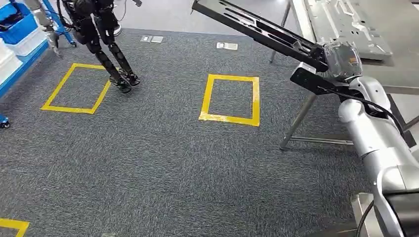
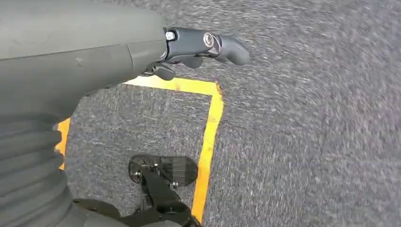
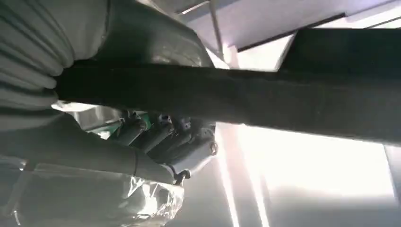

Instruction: Take the parts from the cabinet and place them on the table.

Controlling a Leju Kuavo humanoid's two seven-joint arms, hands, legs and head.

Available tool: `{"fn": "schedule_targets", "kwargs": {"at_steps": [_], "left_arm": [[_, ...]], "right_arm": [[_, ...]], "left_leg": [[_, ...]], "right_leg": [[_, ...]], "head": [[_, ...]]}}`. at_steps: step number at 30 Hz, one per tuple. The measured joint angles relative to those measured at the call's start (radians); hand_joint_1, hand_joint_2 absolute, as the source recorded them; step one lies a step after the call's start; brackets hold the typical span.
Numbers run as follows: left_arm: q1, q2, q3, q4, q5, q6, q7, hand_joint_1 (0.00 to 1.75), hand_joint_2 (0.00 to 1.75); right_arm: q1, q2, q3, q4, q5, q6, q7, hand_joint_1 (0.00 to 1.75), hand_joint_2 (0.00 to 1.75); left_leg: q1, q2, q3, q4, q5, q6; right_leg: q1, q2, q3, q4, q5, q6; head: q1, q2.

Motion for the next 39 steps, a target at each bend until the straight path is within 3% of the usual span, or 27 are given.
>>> {"fn": "schedule_targets", "kwargs": {"at_steps": [3,4,5,6,8,9,10,12,13,14,16,18,19,20,21,24,25,27,28,29,30,31,33,34,36,37,39], "left_arm": [[-0.001,-0.003,0.004,0.0,0.0,0.002,0.0,0.0,1.75],[-0.002,-0.003,0.005,0.0,0.0,0.002,0.0,0.0,1.75],[-0.002,-0.004,0.006,0.0,0.0,0.003,-0.002,0.0,1.75],[0.0,-0.005,0.006,0.0,0.0,0.004,-0.003,0.0,1.75],[0.005,-0.007,0.008,0.0,0.0,0.005,-0.003,0.0,1.75],[0.006,-0.007,0.01,0.0,0.0,0.005,-0.003,0.0,1.75],[0.006,-0.007,0.011,0.0,0.0,0.005,-0.003,0.0,1.75],[0.005,-0.007,0.013,0.0,-0.002,0.005,-0.003,0.0,1.75],[0.005,-0.006,0.014,0.0,-0.002,0.005,-0.003,0.0,1.75],[0.005,-0.006,0.019,0.0,-0.002,0.005,-0.003,0.0,1.75],[0.006,-0.006,0.022,0.0,-0.006,0.002,-0.002,0.0,1.75],[0.005,-0.007,0.022,0.0,-0.008,0.002,-0.003,0.0,1.75],[0.003,-0.009,0.022,0.0,-0.01,0.0,-0.003,0.0,1.75],[0.002,-0.01,0.022,0.0,-0.011,0.0,-0.003,0.0,1.75],[0.002,-0.009,0.023,0.0,-0.015,0.0,-0.003,0.0,1.75],[0.005,-0.01,0.023,0.0,-0.018,0.001,0.0,0.0,1.75],[0.005,-0.011,0.023,0.0,-0.019,0.001,0.0,0.0,1.75],[0.004,-0.012,0.023,0.0,-0.02,-0.005,0.001,0.0,1.75],[0.004,-0.013,0.024,0.0,-0.02,-0.007,0.002,0.0,1.75],[0.004,-0.013,0.024,0.0,-0.02,-0.01,0.003,0.0,1.75],[0.003,-0.012,0.024,0.0,-0.02,-0.012,0.003,0.0,1.75],[0.004,-0.013,0.024,0.0,-0.02,-0.017,0.003,0.0,1.75],[0.002,-0.013,0.024,0.0,-0.02,-0.021,0.003,0.0,1.75],[0.001,-0.013,0.024,0.0,-0.02,-0.023,0.003,0.0,1.75],[0.0,-0.012,0.025,0.0,-0.02,-0.029,0.001,0.0,1.75],[0.002,-0.013,0.026,0.0,-0.021,-0.031,0.002,0.0,1.75],[0.005,-0.013,0.027,0.0,-0.023,-0.031,0.002,0.0,1.75]], "right_arm": [[0.006,-0.015,0.01,-0.007,-0.001,0.008,-0.003,1.69,1.75],[0.008,-0.016,0.015,-0.015,-0.001,0.008,-0.003,1.69,1.75],[0.005,-0.016,0.019,-0.02,-0.002,0.008,-0.002,1.69,1.75],[0.003,-0.015,0.024,-0.02,-0.005,0.008,0.003,1.69,1.75],[0.003,-0.008,0.035,-0.02,-0.008,0.008,0.01,1.69,1.75],[0.003,-0.008,0.041,-0.02,-0.008,0.008,0.012,1.69,1.75],[0.003,-0.008,0.045,-0.02,-0.008,0.008,0.014,1.69,1.75],[0.001,-0.008,0.053,-0.02,-0.011,0.006,0.021,1.69,1.75],[-0.001,-0.008,0.054,-0.02,-0.013,0.005,0.025,1.69,1.75],[-0.004,-0.008,0.055,-0.02,-0.015,0.005,0.028,1.69,1.75],[-0.014,-0.013,0.057,-0.019,-0.018,0.003,0.034,1.69,1.75],[-0.015,-0.021,0.057,-0.02,-0.018,0.003,0.037,1.69,1.75],[-0.017,-0.029,0.057,-0.019,-0.019,0.003,0.038,1.69,1.75],[-0.022,-0.035,0.057,-0.019,-0.02,0.003,0.038,1.69,1.75],[-0.029,-0.037,0.058,-0.018,-0.022,0.003,0.04,1.69,1.75],[-0.033,-0.039,0.058,-0.013,-0.026,0.003,0.047,1.69,1.75],[-0.033,-0.041,0.058,-0.01,-0.026,0.003,0.049,1.69,1.75],[-0.035,-0.048,0.057,-0.005,-0.026,0.002,0.052,1.69,1.75],[-0.037,-0.051,0.057,-0.004,-0.026,0.002,0.053,1.69,1.75],[-0.042,-0.053,0.056,-0.003,-0.026,0.0,0.057,1.69,1.75],[-0.048,-0.053,0.054,-0.003,-0.026,-0.002,0.06,1.69,1.75],[-0.05,-0.056,0.05,-0.001,-0.027,-0.004,0.064,1.69,1.75],[-0.052,-0.066,0.047,0.002,-0.027,-0.006,0.073,1.69,1.75],[-0.055,-0.072,0.044,0.003,-0.028,-0.006,0.075,1.69,1.75],[-0.066,-0.073,0.04,0.005,-0.028,-0.008,0.08,1.69,1.75],[-0.068,-0.072,0.04,0.006,-0.029,-0.009,0.084,1.69,1.75],[-0.068,-0.072,0.039,0.009,-0.029,-0.01,0.086,1.69,1.75]], "left_leg": [[0.01,0.032,0.005,0.003,-0.008,-0.01],[0.019,0.004,0.001,0.016,-0.024,-0.018],[0.023,-0.048,-0.016,0.06,-0.058,-0.02],[0.024,-0.077,-0.048,0.133,-0.099,-0.022],[0.023,-0.096,-0.127,0.29,-0.161,-0.022],[0.023,-0.099,-0.15,0.325,-0.162,-0.02],[0.023,-0.102,-0.148,0.308,-0.138,-0.015],[0.022,-0.119,-0.082,0.16,-0.046,-0.002],[0.023,-0.156,-0.04,0.074,-0.004,0.002],[0.026,-0.215,-0.018,0.03,-0.007,0.005],[0.016,-0.182,-0.018,0.024,-0.004,0.001],[0.009,-0.16,-0.013,0.016,0.004,0.012],[0.021,-0.141,-0.008,-0.006,0.02,0.022],[0.014,-0.131,-0.004,-0.013,0.024,0.027],[0.013,-0.119,-0.007,-0.013,0.027,0.031],[0.005,-0.073,-0.011,-0.013,0.026,0.032],[0.004,-0.058,-0.012,-0.013,0.025,0.032],[0.005,-0.031,-0.012,-0.012,0.025,0.03],[0.005,-0.023,-0.012,-0.011,0.023,0.028],[-0.001,-0.01,-0.01,-0.008,0.02,0.023],[-0.007,0.0,-0.013,-0.005,0.015,0.016],[-0.009,0.01,-0.01,-0.006,0.014,0.012],[-0.007,0.033,-0.007,-0.005,0.012,0.009],[-0.005,0.042,-0.01,-0.002,0.005,0.002],[0.008,-0.052,-0.035,0.073,-0.051,-0.011],[0.012,-0.081,-0.072,0.159,-0.096,-0.015],[0.015,-0.1,-0.147,0.317,-0.153,-0.021]], "right_leg": [[-0.002,0.035,-0.004,0.001,0.002,-0.018],[-0.008,0.047,-0.002,0.0,0.003,-0.029],[-0.007,0.057,-0.002,0.0,0.003,-0.037],[-0.005,0.065,-0.002,0.0,0.004,-0.045],[0.0,0.092,-0.003,0.0,0.005,-0.049],[0.003,0.107,-0.004,0.0,0.005,-0.049],[0.006,0.121,-0.003,0.0,0.005,-0.049],[0.007,0.147,-0.001,0.0,0.008,-0.051],[0.005,0.158,0.0,0.0,0.008,-0.051],[0.008,0.166,-0.003,0.001,0.01,-0.047],[0.004,0.186,-0.013,-0.002,0.017,-0.035],[-0.001,0.21,-0.017,-0.012,0.028,-0.02],[0.009,0.197,-0.028,0.001,0.023,-0.02],[0.014,0.136,-0.051,0.035,-0.002,-0.027],[0.017,0.098,-0.078,0.099,-0.034,-0.036],[0.015,0.073,-0.166,0.305,-0.11,-0.037],[0.014,0.069,-0.159,0.303,-0.106,-0.029],[0.011,0.054,-0.074,0.166,-0.06,-0.009],[0.009,0.033,-0.028,0.086,-0.038,-0.004],[0.009,-0.03,0.026,-0.017,-0.024,-0.004],[0.022,-0.04,0.037,-0.019,-0.018,-0.01],[0.023,-0.015,0.028,-0.02,-0.015,-0.019],[0.022,0.007,0.025,-0.019,-0.012,-0.025],[0.004,0.019,0.031,-0.025,-0.007,-0.034],[-0.001,0.039,0.029,-0.025,-0.004,-0.043],[-0.001,0.051,0.028,-0.025,-0.003,-0.048],[0.002,0.081,0.028,-0.025,-0.002,-0.052]], "head": [[-0.001,0.0],[-0.002,0.0],[-0.004,0.0],[-0.006,0.0],[-0.007,0.0],[-0.007,0.0],[-0.007,0.0],[-0.007,0.0],[-0.007,0.0],[-0.005,0.0],[-0.006,0.0],[-0.007,0.0],[-0.005,0.0],[-0.004,0.0],[0.003,0.0],[0.006,0.0],[0.004,0.0],[0.006,0.0],[0.005,0.0],[0.006,0.0],[0.006,0.0],[0.0,0.0],[0.001,0.0],[0.001,0.0],[-0.003,0.0],[-0.005,0.0],[-0.005,0.0]]}}
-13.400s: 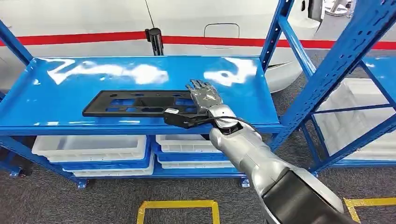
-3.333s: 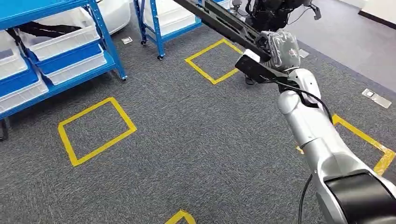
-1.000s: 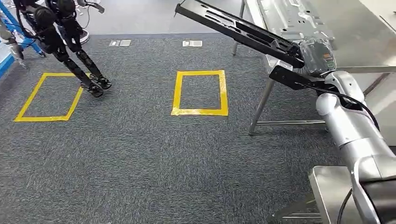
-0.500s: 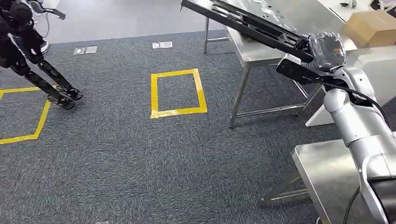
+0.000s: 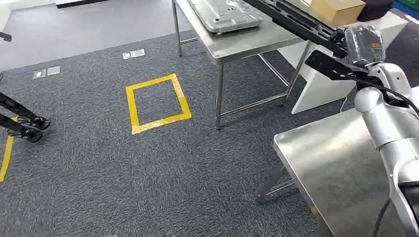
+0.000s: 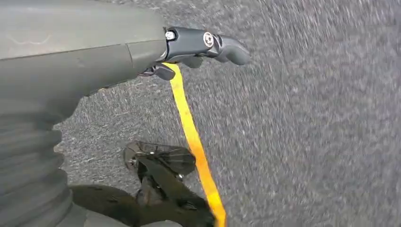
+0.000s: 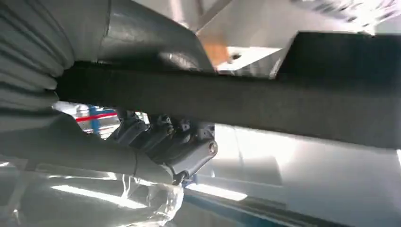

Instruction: Take the parts from the cabinet and place them on the table.

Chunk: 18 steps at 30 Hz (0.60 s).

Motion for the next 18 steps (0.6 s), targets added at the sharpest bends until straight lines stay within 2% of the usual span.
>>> {"fn": "schedule_targets", "kwargs": {"at_steps": [1,2,4,5,6,7,9,10,11,12,13,14,15,16,17,18], "left_arm": [[0.0,0.0,0.001,0.0,0.0,-0.001,0.0,0.0,1.75],[-0.001,0.0,0.002,0.0,-0.002,-0.002,0.0,0.0,1.75],[-0.001,0.0,0.003,0.0,-0.003,-0.003,0.0,0.0,1.75],[-0.001,0.0,0.003,0.0,-0.003,-0.003,0.0,0.0,1.75],[-0.001,0.0,0.003,0.0,-0.004,-0.004,0.0,0.0,1.75],[-0.002,0.0,0.003,0.0,-0.005,-0.005,0.0,0.0,1.75],[-0.002,0.0,0.004,0.0,-0.006,-0.005,0.0,0.0,1.75],[-0.004,0.0,0.005,0.0,-0.006,-0.003,0.0,0.0,1.75],[-0.006,0.0,0.006,0.0,-0.006,-0.003,-0.001,0.0,1.75],[-0.006,0.0,0.009,0.0,-0.007,-0.003,-0.002,0.0,1.75],[-0.005,0.0,0.01,0.0,-0.007,-0.003,-0.003,0.0,1.75],[-0.003,0.0,0.012,0.0,-0.007,-0.004,-0.005,0.0,1.75],[-0.002,0.0,0.014,0.0,-0.006,-0.009,-0.009,0.0,1.75],[-0.002,0.0,0.018,0.0,-0.006,-0.01,-0.011,0.0,1.75],[-0.001,-0.001,0.022,0.0,-0.005,-0.011,-0.013,0.0,1.75],[-0.002,-0.001,0.023,0.0,-0.005,-0.012,-0.014,0.0,1.75]], "right_arm": [[0.0,0.0,0.0,0.002,0.004,0.0,0.003,1.69,1.75],[0.0,-0.001,0.0,0.005,0.008,0.0,0.005,1.69,1.75],[-0.001,-0.006,-0.004,0.008,0.016,-0.001,0.014,1.69,1.75],[-0.001,-0.006,-0.007,0.008,0.018,-0.001,0.021,1.69,1.75],[-0.006,-0.007,-0.012,0.01,0.019,-0.002,0.028,1.69,1.75],[-0.009,-0.008,-0.016,0.013,0.022,-0.002,0.036,1.69,1.75],[-0.01,-0.023,-0.02,0.02,0.04,-0.001,0.045,1.69,1.75],[-0.01,-0.033,-0.022,0.024,0.048,-0.001,0.048,1.69,1.75],[-0.011,-0.037,-0.023,0.027,0.053,-0.001,0.049,1.69,1.75],[-0.015,-0.045,-0.024,0.032,0.055,-0.001,0.051,1.69,1.75],[-0.017,-0.045,-0.026,0.038,0.056,-0.002,0.054,1.69,1.75],[-0.017,-0.044,-0.029,0.045,0.056,-0.002,0.055,1.69,1.75],[-0.016,-0.044,-0.031,0.053,0.056,-0.002,0.058,1.69,1.75],[-0.014,-0.047,-0.031,0.058,0.057,-0.003,0.06,1.69,1.75],[-0.011,-0.048,-0.033,0.065,0.059,-0.003,0.061,1.69,1.75],[-0.011,-0.05,-0.034,0.069,0.06,-0.003,0.061,1.69,1.75]], "left_leg": [[0.002,-0.001,-0.013,0.017,0.007,0.0],[0.004,-0.002,-0.002,-0.014,0.037,0.001],[0.011,-0.019,0.08,-0.193,0.139,0.002],[0.018,-0.062,0.117,-0.273,0.172,0.002],[0.021,-0.101,0.13,-0.298,0.158,0.0],[0.017,-0.088,0.125,-0.298,0.16,0.002],[0.005,-0.066,0.125,-0.299,0.163,0.014],[0.008,-0.053,0.13,-0.314,0.173,0.026],[0.011,-0.036,0.133,-0.327,0.184,0.038],[0.01,-0.028,0.133,-0.33,0.187,0.045],[0.009,-0.014,0.131,-0.329,0.188,0.046],[0.006,0.003,0.13,-0.329,0.187,0.046],[0.004,0.018,0.127,-0.329,0.188,0.046],[0.003,0.029,0.127,-0.329,0.188,0.046],[0.003,0.043,0.127,-0.329,0.187,0.046],[0.003,0.057,0.127,-0.329,0.187,0.046]], "right_leg": [[0.0,0.015,0.0,0.0,0.0,0.0],[0.0,0.03,0.001,0.001,0.0,0.0],[-0.002,0.058,0.002,0.007,0.0,0.001],[-0.003,0.07,-0.001,0.01,0.0,0.001],[0.007,0.081,-0.011,0.014,0.003,0.006],[0.005,0.09,-0.016,0.013,0.006,0.011],[-0.005,0.116,-0.023,-0.001,0.019,0.031],[0.004,0.129,-0.026,-0.007,0.025,0.042],[0.002,0.081,-0.037,0.013,0.011,0.038],[0.009,0.033,-0.061,0.059,-0.016,0.028],[0.009,0.007,-0.095,0.13,-0.049,0.02],[0.009,-0.006,-0.14,0.227,-0.086,0.016],[0.009,-0.01,-0.176,0.31,-0.112,0.018],[0.009,-0.011,-0.186,0.338,-0.117,0.024],[0.007,-0.013,-0.169,0.315,-0.106,0.032],[0.006,-0.018,-0.128,0.248,-0.082,0.042]], "head": [[0.0,0.0],[0.0,0.0],[0.0,0.0],[0.0,0.0],[0.0,0.0],[0.002,0.0],[-0.001,0.0],[0.001,0.0],[0.0,0.0],[0.003,0.0],[0.007,0.0],[0.006,0.0],[0.006,0.0],[0.007,0.0],[0.006,0.0],[0.008,0.0]]}}
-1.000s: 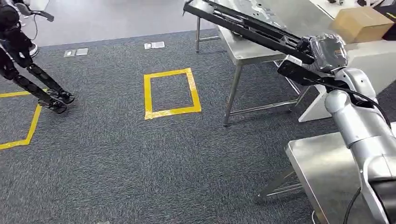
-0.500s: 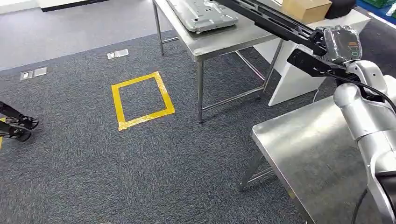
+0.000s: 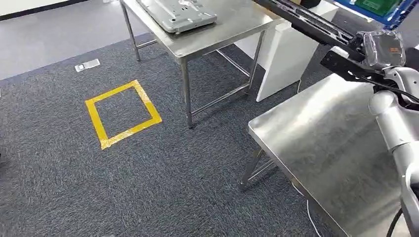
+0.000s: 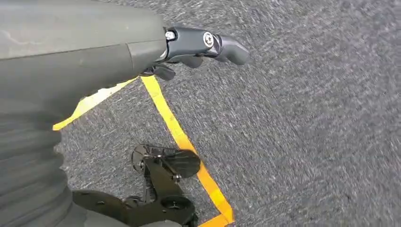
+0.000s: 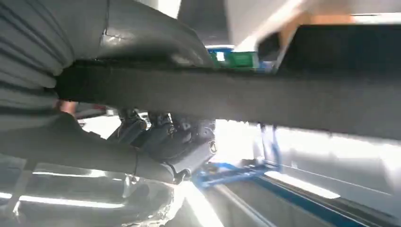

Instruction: Take the parts from the cabinet and place them on the table.

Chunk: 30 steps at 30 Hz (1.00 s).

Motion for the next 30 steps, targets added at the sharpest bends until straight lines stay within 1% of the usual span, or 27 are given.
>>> {"fn": "schedule_targets", "kwargs": {"at_steps": [1,2,3,4,6,7,8,9,10,12,13,14,15,16,17,18,19,21,22,23,24,25,26,27,28,29,30], "left_arm": [[0.0,0.0,0.001,0.0,0.0,0.0,-0.001,0.0,1.75],[0.0,-0.002,0.002,0.0,0.0,-0.003,-0.003,0.0,1.75],[0.0,0.0,0.004,0.0,0.001,-0.007,-0.005,0.0,1.75],[0.0,-0.001,0.005,0.0,0.001,-0.01,-0.007,0.0,1.75],[-0.001,-0.001,0.005,0.0,0.002,-0.018,-0.01,0.0,1.75],[-0.002,-0.001,0.006,0.0,0.003,-0.02,-0.011,0.0,1.75],[-0.003,-0.001,0.008,0.0,0.003,-0.023,-0.011,0.0,1.75],[-0.002,-0.001,0.011,0.0,0.003,-0.026,-0.012,0.0,1.75],[0.0,-0.001,0.014,0.0,0.003,-0.029,-0.013,0.0,1.75],[0.003,-0.001,0.018,0.0,0.006,-0.035,-0.021,0.0,1.75],[0.003,-0.001,0.022,0.0,0.01,-0.039,-0.028,0.0,1.75],[0.003,-0.002,0.026,0.0,0.013,-0.043,-0.037,0.0,1.75],[0.003,-0.002,0.03,0.0,0.02,-0.049,-0.048,0.0,1.75],[0.003,-0.002,0.032,0.0,0.025,-0.051,-0.059,0.0,1.75],[0.003,-0.001,0.037,0.0,0.034,-0.05,-0.072,0.0,1.75],[0.002,0.001,0.046,0.0,0.041,-0.047,-0.084,0.0,1.75],[0.003,0.002,0.053,0.0,0.043,-0.047,-0.092,0.0,1.75],[0.001,0.002,0.06,0.0,0.048,-0.053,-0.104,0.0,1.75],[-0.001,0.003,0.062,0.0,0.051,-0.058,-0.106,0.0,1.75],[-0.001,0.003,0.063,0.0,0.051,-0.06,-0.109,0.0,1.75],[-0.003,0.003,0.065,0.0,0.051,-0.06,-0.111,0.0,1.75],[-0.003,0.004,0.069,0.0,0.051,-0.061,-0.112,0.0,1.75],[-0.002,0.004,0.073,0.0,0.051,-0.061,-0.112,0.0,1.75],[0.0,0.003,0.074,0.0,0.051,-0.061,-0.112,0.0,1.75],[0.0,0.003,0.074,0.0,0.051,-0.061,-0.112,0.0,1.75],[0.0,0.003,0.075,0.0,0.051,-0.061,-0.112,0.0,1.75],[0.0,0.003,0.076,0.0,0.051,-0.061,-0.112,0.0,1.75]], "right_arm": [[-0.001,-0.002,-0.002,0.003,0.0,0.0,0.0,1.69,1.75],[-0.005,-0.003,-0.005,0.006,0.0,-0.001,0.0,1.69,1.75],[-0.013,-0.002,-0.007,0.008,0.0,-0.002,0.003,1.69,1.75],[-0.015,0.001,-0.009,0.01,0.0,-0.004,0.006,1.69,1.75],[-0.014,-0.005,-0.013,0.023,0.002,-0.007,0.011,1.69,1.75],[-0.015,-0.011,-0.014,0.031,0.002,-0.008,0.015,1.69,1.75],[-0.016,-0.011,-0.017,0.035,0.005,-0.008,0.017,1.69,1.75],[-0.017,-0.011,-0.021,0.039,0.007,-0.009,0.02,1.69,1.75],[-0.017,-0.011,-0.024,0.042,0.009,-0.013,0.026,1.69,1.75],[-0.013,-0.008,-0.028,0.048,0.012,-0.02,0.032,1.69,1.75],[-0.01,-0.007,-0.029,0.052,0.018,-0.022,0.036,1.69,1.75],[-0.006,-0.008,-0.032,0.058,0.022,-0.023,0.04,1.69,1.75],[-0.004,-0.011,-0.036,0.063,0.03,-0.023,0.043,1.69,1.75],[-0.004,-0.013,-0.038,0.066,0.036,-0.024,0.048,1.69,1.75],[-0.004,-0.014,-0.04,0.07,0.042,-0.025,0.053,1.69,1.75],[-0.003,-0.015,-0.043,0.073,0.048,-0.029,0.06,1.69,1.75],[-0.008,-0.017,-0.045,0.078,0.055,-0.034,0.067,1.69,1.75],[-0.002,-0.025,-0.052,0.086,0.065,-0.039,0.078,1.69,1.75],[0.0,-0.032,-0.056,0.088,0.069,-0.039,0.081,1.69,1.75],[0.003,-0.042,-0.058,0.089,0.071,-0.039,0.081,1.69,1.75],[0.001,-0.048,-0.06,0.092,0.072,-0.04,0.081,1.69,1.75],[0.0,-0.047,-0.061,0.094,0.072,-0.042,0.081,1.69,1.75],[0.0,-0.048,-0.061,0.096,0.072,-0.044,0.081,1.69,1.75],[0.004,-0.047,-0.061,0.098,0.071,-0.044,0.081,1.69,1.75],[0.008,-0.046,-0.061,0.102,0.071,-0.045,0.081,1.69,1.75],[0.012,-0.046,-0.061,0.105,0.072,-0.045,0.081,1.69,1.75],[0.013,-0.046,-0.061,0.107,0.072,-0.045,0.081,1.69,1.75]], "left_leg": [[0.0,0.012,0.0,0.0,-0.001,-0.001],[-0.001,0.026,0.002,0.002,-0.003,-0.005],[-0.014,0.035,-0.001,0.007,-0.008,-0.012],[-0.017,0.045,-0.001,0.006,-0.008,-0.018],[-0.018,0.069,0.004,0.004,-0.007,-0.025],[-0.017,0.079,0.001,0.012,-0.01,-0.028],[-0.009,0.049,-0.005,0.021,-0.022,-0.037],[-0.003,-0.005,-0.015,0.053,-0.048,-0.042],[-0.002,-0.037,-0.049,0.13,-0.093,-0.046],[-0.002,-0.051,-0.122,0.281,-0.152,-0.049],[-0.002,-0.051,-0.147,0.324,-0.156,-0.047],[-0.002,-0.052,-0.148,0.316,-0.137,-0.042],[-0.002,-0.057,-0.128,0.263,-0.099,-0.036],[-0.003,-0.068,-0.092,0.185,-0.055,-0.028],[-0.004,-0.099,-0.046,0.092,-0.011,-0.017],[-0.002,-0.161,-0.017,0.034,-0.006,-0.003],[-0.001,-0.157,-0.01,0.022,-0.008,-0.003],[-0.01,-0.133,-0.008,0.023,-0.009,-0.002],[-0.011,-0.122,-0.005,0.017,-0.006,0.001],[0.005,-0.103,0.002,-0.006,0.008,0.006],[0.0,-0.092,0.005,-0.011,0.012,0.01],[-0.001,-0.083,0.002,-0.011,0.013,0.011],[-0.002,-0.068,0.001,-0.011,0.012,0.011],[-0.003,-0.049,0.0,-0.011,0.011,0.011],[-0.003,-0.033,-0.001,-0.01,0.011,0.01],[-0.003,-0.019,-0.001,-0.01,0.01,0.009],[-0.001,-0.006,-0.001,-0.009,0.008,0.006]], "right_leg": [[-0.002,-0.013,0.053,-0.093,0.03,0.01],[-0.004,-0.057,0.118,-0.207,0.06,0.017],[0.007,-0.096,0.145,-0.25,0.059,0.011],[0.013,-0.075,0.145,-0.248,0.067,-0.001],[0.008,-0.051,0.131,-0.245,0.069,-0.01],[0.0,-0.04,0.132,-0.246,0.075,-0.019],[-0.009,-0.028,0.133,-0.247,0.077,-0.022],[-0.01,-0.019,0.132,-0.247,0.079,-0.025],[-0.009,-0.006,0.131,-0.247,0.081,-0.03],[-0.005,0.02,0.128,-0.246,0.083,-0.034],[-0.002,0.034,0.128,-0.246,0.083,-0.034],[0.001,0.049,0.129,-0.246,0.084,-0.035],[0.003,0.063,0.128,-0.246,0.085,-0.037],[0.004,0.075,0.128,-0.246,0.085,-0.037],[0.004,0.089,0.128,-0.246,0.086,-0.037],[0.0,0.099,0.128,-0.246,0.086,-0.036],[0.011,0.108,0.122,-0.244,0.089,-0.032],[-0.002,0.131,0.117,-0.249,0.095,-0.021],[-0.001,0.142,0.115,-0.254,0.099,-0.015],[0.008,0.128,0.103,-0.245,0.096,-0.015],[0.012,0.07,0.083,-0.213,0.076,-0.021],[0.011,0.034,0.057,-0.157,0.047,-0.026],[0.007,0.017,0.02,-0.075,0.013,-0.028],[0.003,0.01,-0.021,0.011,-0.018,-0.025],[-0.001,0.007,-0.045,0.065,-0.032,-0.017],[-0.006,0.005,-0.041,0.06,-0.026,-0.006],[-0.011,0.0,-0.01,0.01,-0.004,0.008]], "head": [[0.0,0.0],[0.0,0.0],[0.005,0.0],[-0.001,0.0],[-0.005,0.0],[-0.005,0.0],[-0.007,0.0],[-0.007,0.0],[-0.007,0.0],[-0.008,0.0],[-0.008,0.0],[-0.007,0.0],[-0.007,0.0],[-0.007,0.0],[-0.007,0.0],[-0.006,0.0],[-0.003,0.0],[-0.01,0.0],[-0.011,0.0],[-0.009,0.0],[-0.009,0.0],[-0.001,0.0],[0.002,0.0],[0.0,0.0],[0.002,0.0],[0.002,0.0],[0.002,0.0]]}}
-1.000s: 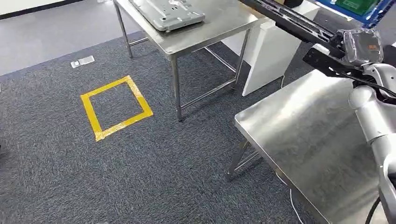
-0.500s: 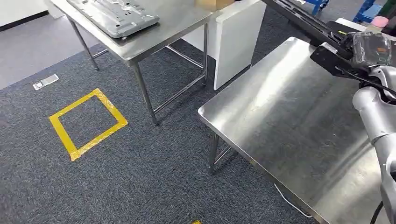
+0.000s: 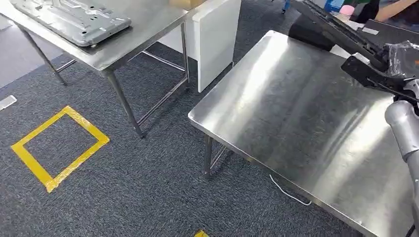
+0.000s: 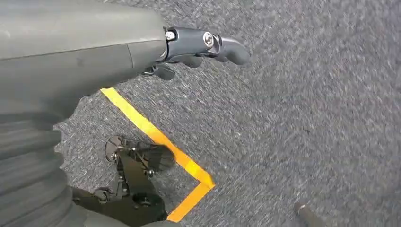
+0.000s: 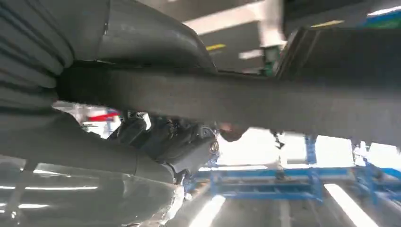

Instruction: Take the parts from the cabinet and place them on the table.

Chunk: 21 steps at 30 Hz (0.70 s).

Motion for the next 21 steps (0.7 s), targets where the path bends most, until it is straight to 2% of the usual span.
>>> {"fn": "schedule_targets", "kwargs": {"at_steps": [1,2,3,4,5,6,7,8,10,15,20,21], "left_arm": [[0.0,-0.001,0.001,0.0,0.0,0.0,0.0,0.0,1.75],[0.0,-0.002,0.001,0.0,0.0,0.0,0.0,0.0,1.75],[-0.001,-0.001,0.002,0.0,0.0,0.001,0.0,0.0,1.75],[-0.003,0.002,0.003,0.0,-0.001,0.002,-0.006,0.0,1.75],[-0.003,0.002,0.003,0.0,-0.003,0.002,-0.01,0.0,1.75],[-0.005,0.001,0.003,0.0,-0.006,0.01,-0.021,0.0,1.75],[-0.006,0.001,0.004,0.0,-0.009,0.02,-0.025,0.0,1.75],[-0.007,0.001,0.004,0.0,-0.011,0.033,-0.027,0.0,1.75],[-0.006,0.002,0.005,0.0,-0.019,0.064,-0.03,0.0,1.75],[-0.005,0.002,0.011,0.0,-0.022,0.032,-0.029,0.0,1.75],[-0.001,0.003,0.027,0.0,-0.026,0.025,-0.028,0.0,1.75],[0.001,0.003,0.028,0.0,-0.028,0.026,-0.027,0.0,1.75]], "right_arm": [[0.0,0.0,0.0,0.002,0.0,0.0,0.0,1.69,1.75],[0.0,0.001,0.0,0.002,0.0,0.0,0.0,1.69,1.75],[-0.001,0.002,0.0,0.002,0.001,0.0,0.002,1.69,1.75],[-0.001,0.004,-0.001,0.003,0.006,-0.002,0.01,1.69,1.75],[0.001,-0.002,-0.003,0.005,0.01,-0.004,0.016,1.69,1.75],[0.007,-0.006,-0.007,0.009,0.019,-0.005,0.027,1.69,1.75],[0.01,-0.009,-0.008,0.013,0.026,-0.005,0.033,1.69,1.75],[0.012,-0.013,-0.011,0.016,0.028,-0.005,0.034,1.69,1.75],[0.015,-0.014,-0.019,0.025,0.038,-0.003,0.039,1.69,1.75],[0.023,-0.025,-0.035,0.067,0.067,0.0,0.083,1.69,1.75],[0.028,-0.047,-0.061,0.112,0.082,0.026,0.128,1.69,1.75],[0.03,-0.051,-0.068,0.119,0.08,0.027,0.128,1.69,1.75]], "left_leg": [[0.001,0.013,0.001,0.001,-0.002,-0.003],[0.003,0.014,0.002,0.004,-0.006,-0.009],[0.001,0.026,0.001,0.011,-0.01,-0.02],[-0.007,0.032,-0.004,0.014,-0.013,-0.028],[-0.008,0.035,-0.001,0.015,-0.015,-0.032],[-0.009,0.04,0.001,0.015,-0.014,-0.034],[-0.005,0.042,0.001,0.016,-0.013,-0.038],[-0.002,0.044,-0.003,0.021,-0.018,-0.044],[0.002,0.041,-0.007,0.021,-0.018,-0.032],[0.006,0.035,-0.011,0.021,-0.01,-0.016],[0.008,0.032,-0.011,0.019,-0.006,-0.02],[0.008,0.031,-0.012,0.019,-0.004,-0.027]], "right_leg": [[-0.004,-0.011,0.05,-0.089,0.032,0.015],[-0.011,-0.025,0.107,-0.191,0.063,0.029],[-0.016,-0.041,0.143,-0.266,0.07,0.033],[0.006,-0.031,0.154,-0.259,0.075,0.024],[0.0,-0.022,0.146,-0.253,0.076,0.011],[0.006,-0.021,0.144,-0.251,0.075,0.009],[0.006,-0.018,0.142,-0.248,0.075,0.002],[-0.006,-0.013,0.145,-0.25,0.077,-0.009],[0.002,-0.014,0.137,-0.241,0.075,-0.009],[0.009,-0.016,0.133,-0.238,0.074,-0.012],[0.013,-0.022,0.133,-0.238,0.073,-0.014],[0.013,-0.023,0.133,-0.238,0.073,-0.014]], "head": [[0.001,0.0],[0.0,0.0],[0.002,0.0],[0.0,0.0],[-0.005,0.0],[-0.007,0.0],[-0.006,0.0],[-0.007,0.0],[-0.008,0.0],[-0.008,0.0],[-0.008,0.0],[-0.007,0.0]]}}
